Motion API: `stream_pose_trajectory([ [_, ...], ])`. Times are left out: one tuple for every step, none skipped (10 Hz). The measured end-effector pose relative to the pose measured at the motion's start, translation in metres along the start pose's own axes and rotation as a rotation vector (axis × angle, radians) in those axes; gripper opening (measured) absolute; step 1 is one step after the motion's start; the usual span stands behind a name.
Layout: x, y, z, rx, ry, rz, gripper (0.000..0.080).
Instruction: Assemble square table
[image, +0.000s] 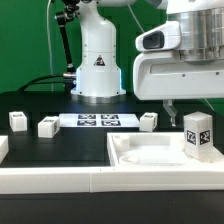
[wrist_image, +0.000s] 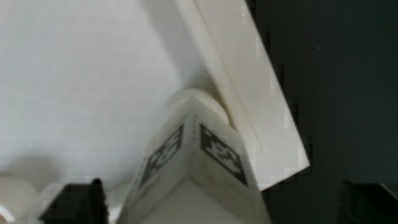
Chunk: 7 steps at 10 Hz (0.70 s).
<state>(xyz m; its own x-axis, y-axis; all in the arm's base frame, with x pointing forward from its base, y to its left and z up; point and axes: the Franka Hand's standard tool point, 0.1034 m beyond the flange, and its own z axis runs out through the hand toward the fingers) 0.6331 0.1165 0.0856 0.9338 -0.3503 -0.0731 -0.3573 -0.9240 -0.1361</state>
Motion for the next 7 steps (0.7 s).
stream_pose_trajectory([
  [-0.0004,-0.0002,0.0006,-0.001,-0.001,-0.056,0.0649],
  [-0.0006,0.0,0.0013,-0.001,-0.002,-0.155,0.0649],
  [-0.0007,0.0,0.0015,-0.001,-0.002,-0.193,0.0649],
  [-0.0007,0.0002,0.0015,-0.002,-0.002,-0.286,0.0649],
  [-0.0007,0.0002,0.0015,-0.002,-0.002,-0.362,0.0649],
  [-0.0006,0.0003,0.0015,-0.002,-0.002,-0.424,0.0649],
  [-0.0005,0.0005,0.0015,-0.002,-0.002,-0.496,0.0649],
])
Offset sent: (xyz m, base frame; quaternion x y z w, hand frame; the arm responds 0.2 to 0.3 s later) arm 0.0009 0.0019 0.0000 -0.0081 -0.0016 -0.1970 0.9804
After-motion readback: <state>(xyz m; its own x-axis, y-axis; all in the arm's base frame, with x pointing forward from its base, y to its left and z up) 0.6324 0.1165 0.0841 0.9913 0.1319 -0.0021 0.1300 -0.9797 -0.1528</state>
